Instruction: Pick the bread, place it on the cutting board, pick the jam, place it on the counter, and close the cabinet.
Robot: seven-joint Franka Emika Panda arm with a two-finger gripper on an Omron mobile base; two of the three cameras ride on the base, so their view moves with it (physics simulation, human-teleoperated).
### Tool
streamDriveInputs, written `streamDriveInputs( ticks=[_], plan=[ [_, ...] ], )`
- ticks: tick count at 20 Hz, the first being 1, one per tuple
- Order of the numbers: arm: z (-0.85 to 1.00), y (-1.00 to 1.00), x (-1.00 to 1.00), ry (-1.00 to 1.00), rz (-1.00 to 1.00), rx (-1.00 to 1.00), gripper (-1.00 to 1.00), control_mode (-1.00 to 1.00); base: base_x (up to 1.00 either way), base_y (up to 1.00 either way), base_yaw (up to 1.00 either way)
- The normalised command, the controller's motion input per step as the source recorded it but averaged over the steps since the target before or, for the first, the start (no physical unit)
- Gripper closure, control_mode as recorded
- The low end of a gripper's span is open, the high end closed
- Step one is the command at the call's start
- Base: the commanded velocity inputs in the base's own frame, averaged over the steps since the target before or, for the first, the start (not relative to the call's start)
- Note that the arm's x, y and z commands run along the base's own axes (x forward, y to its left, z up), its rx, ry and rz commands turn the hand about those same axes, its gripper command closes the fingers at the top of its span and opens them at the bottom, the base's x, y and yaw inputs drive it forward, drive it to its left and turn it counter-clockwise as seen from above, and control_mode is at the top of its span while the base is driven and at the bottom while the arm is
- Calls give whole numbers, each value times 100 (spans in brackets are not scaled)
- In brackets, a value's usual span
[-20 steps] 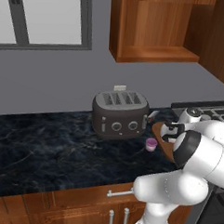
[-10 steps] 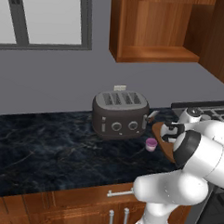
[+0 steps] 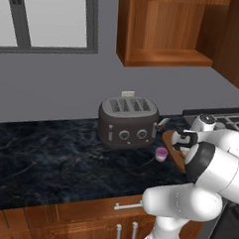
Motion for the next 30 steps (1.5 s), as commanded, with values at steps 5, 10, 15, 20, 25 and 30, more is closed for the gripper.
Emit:
streamDriveInputs(
  ticks=[5,10,15,20,25,30],
  plan=[
    [7,0,-2,-3,0,0,-100,-100,0,0,0],
    [13,-1,0,-3,0,0,-100,-100,0,0,0],
    [13,0,-4,-13,0,0,-100,-100,0,0,0],
    [14,0,-12,-20,0,0,-100,-100,0,0,0],
    [14,0,-18,-21,0,0,-100,-100,0,0,0],
    [14,0,-19,-21,0,0,-100,-100,0,0,0]
  ],
)
